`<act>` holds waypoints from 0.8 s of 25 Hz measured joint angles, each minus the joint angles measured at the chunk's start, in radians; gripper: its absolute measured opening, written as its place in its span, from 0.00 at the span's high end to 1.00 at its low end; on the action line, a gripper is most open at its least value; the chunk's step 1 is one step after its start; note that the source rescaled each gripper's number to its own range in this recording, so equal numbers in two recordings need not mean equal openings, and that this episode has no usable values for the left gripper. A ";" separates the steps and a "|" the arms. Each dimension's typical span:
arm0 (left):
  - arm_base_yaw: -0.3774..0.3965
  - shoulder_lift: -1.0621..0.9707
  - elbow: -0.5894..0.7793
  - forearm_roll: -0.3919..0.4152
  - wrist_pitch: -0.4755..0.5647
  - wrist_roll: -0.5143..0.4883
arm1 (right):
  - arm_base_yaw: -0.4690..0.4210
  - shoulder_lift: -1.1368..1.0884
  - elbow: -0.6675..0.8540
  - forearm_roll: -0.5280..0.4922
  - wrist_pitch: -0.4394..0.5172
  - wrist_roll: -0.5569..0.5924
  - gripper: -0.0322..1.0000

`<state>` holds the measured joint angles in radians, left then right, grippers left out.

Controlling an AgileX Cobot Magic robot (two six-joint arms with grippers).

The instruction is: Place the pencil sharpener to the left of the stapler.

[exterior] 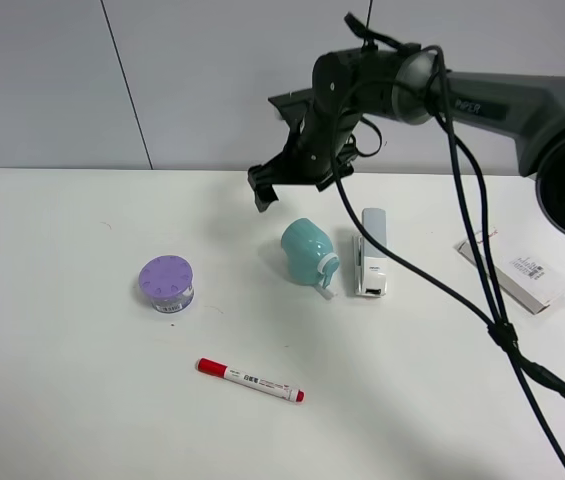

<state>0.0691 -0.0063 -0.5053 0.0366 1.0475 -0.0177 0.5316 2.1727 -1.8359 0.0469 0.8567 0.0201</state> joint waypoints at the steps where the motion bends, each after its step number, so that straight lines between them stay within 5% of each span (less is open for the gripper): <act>1: 0.000 0.000 0.000 0.000 0.000 0.000 | 0.000 -0.022 -0.016 -0.011 0.008 0.000 0.01; 20: 0.000 0.000 0.000 0.000 0.000 0.000 | -0.001 -0.744 -0.033 -0.358 0.302 0.148 0.00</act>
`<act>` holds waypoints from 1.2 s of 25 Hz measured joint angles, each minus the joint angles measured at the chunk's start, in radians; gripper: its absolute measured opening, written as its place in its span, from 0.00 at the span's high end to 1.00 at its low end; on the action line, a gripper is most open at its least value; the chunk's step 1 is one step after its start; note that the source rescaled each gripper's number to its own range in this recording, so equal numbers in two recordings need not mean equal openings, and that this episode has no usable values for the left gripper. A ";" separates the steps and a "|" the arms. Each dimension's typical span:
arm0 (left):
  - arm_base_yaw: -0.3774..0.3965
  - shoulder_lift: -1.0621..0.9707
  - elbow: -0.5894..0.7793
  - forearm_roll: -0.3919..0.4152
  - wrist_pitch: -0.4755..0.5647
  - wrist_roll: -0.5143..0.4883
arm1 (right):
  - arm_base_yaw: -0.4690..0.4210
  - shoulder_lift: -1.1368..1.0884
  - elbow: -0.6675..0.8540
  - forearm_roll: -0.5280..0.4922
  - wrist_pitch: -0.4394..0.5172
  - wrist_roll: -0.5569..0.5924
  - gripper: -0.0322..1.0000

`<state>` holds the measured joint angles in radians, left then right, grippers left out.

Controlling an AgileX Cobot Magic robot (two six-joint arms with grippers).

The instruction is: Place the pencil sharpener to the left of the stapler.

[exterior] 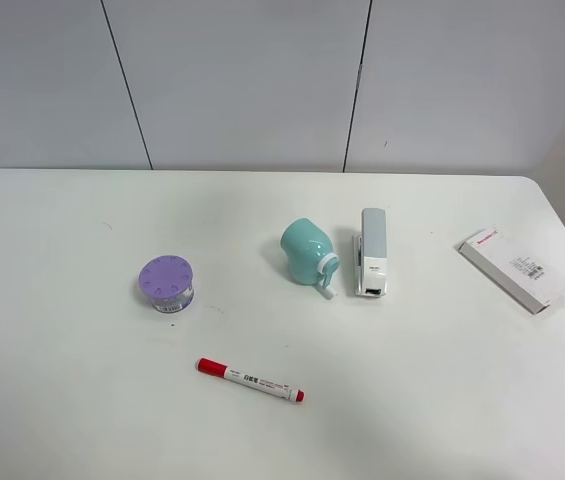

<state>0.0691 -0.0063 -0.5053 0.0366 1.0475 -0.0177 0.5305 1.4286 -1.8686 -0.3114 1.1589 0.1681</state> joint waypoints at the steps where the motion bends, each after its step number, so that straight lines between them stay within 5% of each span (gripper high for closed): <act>1: 0.000 0.000 0.000 0.000 0.000 0.000 | -0.005 -0.037 0.000 -0.025 0.024 0.004 0.00; 10: 0.000 0.000 0.000 0.000 0.000 0.000 | -0.219 -0.365 0.097 -0.094 0.050 -0.015 0.00; 20: 0.000 0.000 0.000 0.000 0.000 0.000 | -0.553 -0.936 0.807 0.124 -0.039 -0.044 0.00; 30: 0.000 0.000 0.000 0.000 0.000 0.000 | -0.662 -1.307 1.334 0.324 -0.138 -0.096 0.00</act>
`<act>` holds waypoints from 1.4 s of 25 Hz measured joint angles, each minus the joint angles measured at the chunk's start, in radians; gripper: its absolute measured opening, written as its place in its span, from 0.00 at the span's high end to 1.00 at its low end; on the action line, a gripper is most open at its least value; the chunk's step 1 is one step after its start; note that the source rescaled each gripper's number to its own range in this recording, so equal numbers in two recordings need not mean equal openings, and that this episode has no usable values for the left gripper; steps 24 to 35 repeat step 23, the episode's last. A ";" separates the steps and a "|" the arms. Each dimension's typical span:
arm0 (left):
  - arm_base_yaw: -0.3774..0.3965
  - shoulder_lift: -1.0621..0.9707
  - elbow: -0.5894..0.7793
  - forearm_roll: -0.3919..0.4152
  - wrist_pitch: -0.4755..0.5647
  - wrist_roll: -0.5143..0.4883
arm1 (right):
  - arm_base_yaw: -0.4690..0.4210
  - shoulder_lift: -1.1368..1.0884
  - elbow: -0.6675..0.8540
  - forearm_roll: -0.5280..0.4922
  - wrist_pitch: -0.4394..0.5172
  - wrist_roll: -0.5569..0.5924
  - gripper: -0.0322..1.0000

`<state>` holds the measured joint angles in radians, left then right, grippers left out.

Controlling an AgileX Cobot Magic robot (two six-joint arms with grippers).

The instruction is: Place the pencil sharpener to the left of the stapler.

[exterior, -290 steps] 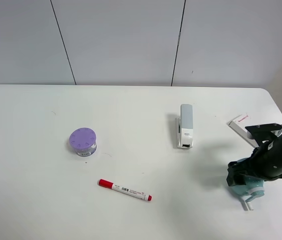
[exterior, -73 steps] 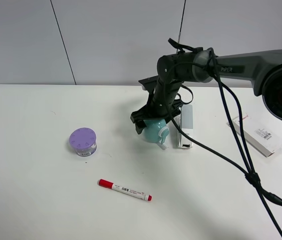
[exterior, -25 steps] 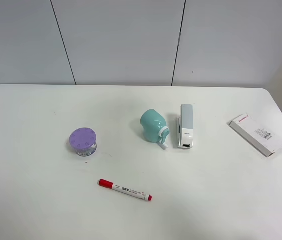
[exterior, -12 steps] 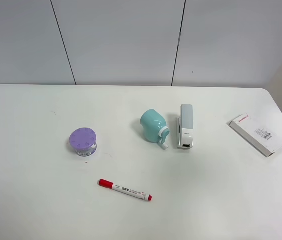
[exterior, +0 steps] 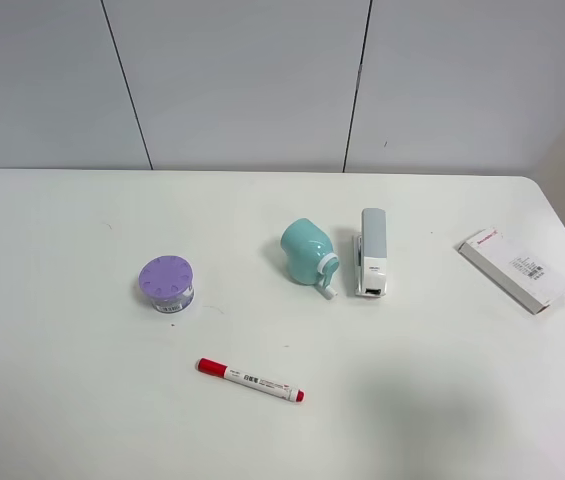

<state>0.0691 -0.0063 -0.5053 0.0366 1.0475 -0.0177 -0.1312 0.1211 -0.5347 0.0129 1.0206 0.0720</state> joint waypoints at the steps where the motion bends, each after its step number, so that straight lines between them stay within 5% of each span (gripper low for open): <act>1: 0.000 0.000 0.000 0.000 0.000 0.000 | 0.000 -0.018 0.016 0.006 0.011 -0.008 0.00; 35: 0.000 0.000 0.000 0.000 0.000 0.000 | 0.012 -0.124 0.048 0.036 0.039 -0.059 0.00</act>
